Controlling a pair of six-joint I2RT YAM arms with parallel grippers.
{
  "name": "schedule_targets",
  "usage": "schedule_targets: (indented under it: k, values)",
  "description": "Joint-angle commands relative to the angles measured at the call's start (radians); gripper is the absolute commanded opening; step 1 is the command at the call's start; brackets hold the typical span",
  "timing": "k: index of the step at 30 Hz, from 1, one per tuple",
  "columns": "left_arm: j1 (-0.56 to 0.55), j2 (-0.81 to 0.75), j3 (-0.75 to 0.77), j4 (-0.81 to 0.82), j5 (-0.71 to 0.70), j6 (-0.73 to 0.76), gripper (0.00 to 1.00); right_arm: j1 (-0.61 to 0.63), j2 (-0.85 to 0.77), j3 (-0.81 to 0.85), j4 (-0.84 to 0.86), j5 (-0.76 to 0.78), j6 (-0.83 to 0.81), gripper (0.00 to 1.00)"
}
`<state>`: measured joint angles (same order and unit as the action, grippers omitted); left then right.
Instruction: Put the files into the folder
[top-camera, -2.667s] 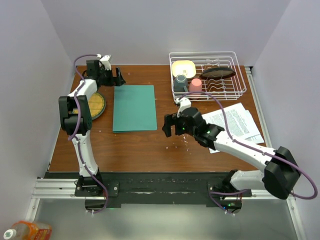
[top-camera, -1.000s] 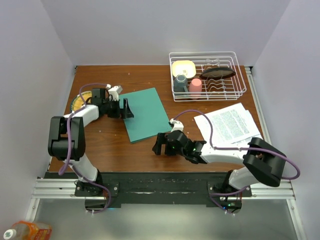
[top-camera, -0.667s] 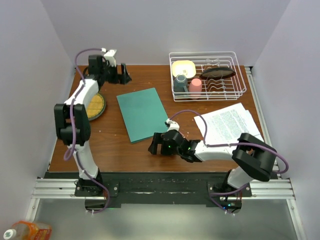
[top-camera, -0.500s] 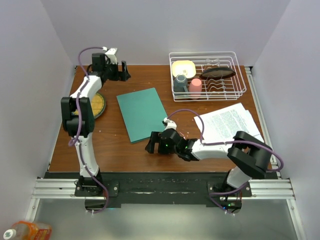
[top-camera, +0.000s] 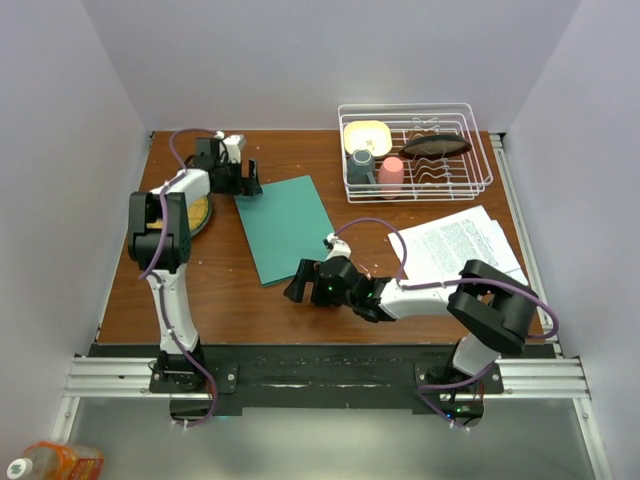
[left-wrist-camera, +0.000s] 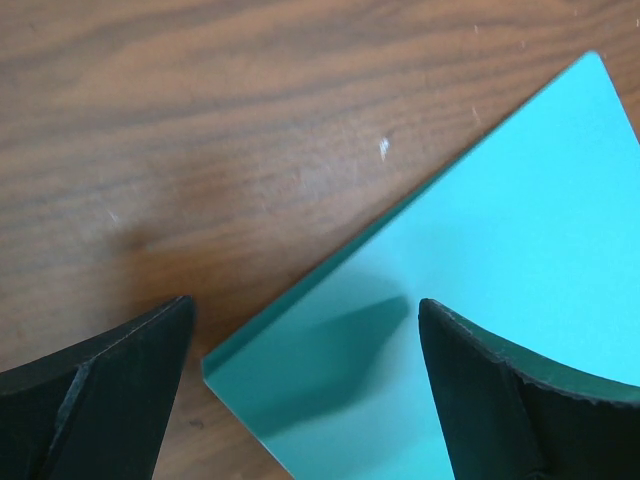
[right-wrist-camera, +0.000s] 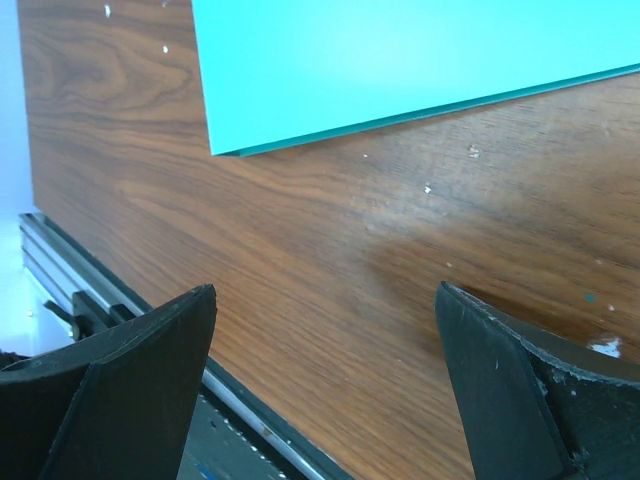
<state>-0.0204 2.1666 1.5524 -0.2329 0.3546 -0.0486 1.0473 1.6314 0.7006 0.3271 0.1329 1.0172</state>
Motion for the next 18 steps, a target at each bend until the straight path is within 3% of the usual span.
schedule_targets:
  k: [1,7,18]
  values:
    - [-0.016,-0.082,-0.054,-0.015,0.029,0.015,1.0,0.003,-0.031,-0.027,0.046,0.039,0.04,0.94]
    - [-0.055,-0.231,-0.254,-0.026,0.093,0.02,1.0,0.003,-0.146,-0.118,-0.011,0.128,0.087,0.94]
    - [-0.07,-0.43,-0.4,-0.109,0.175,0.024,1.0,-0.004,-0.231,-0.256,0.012,0.175,0.204,0.93]
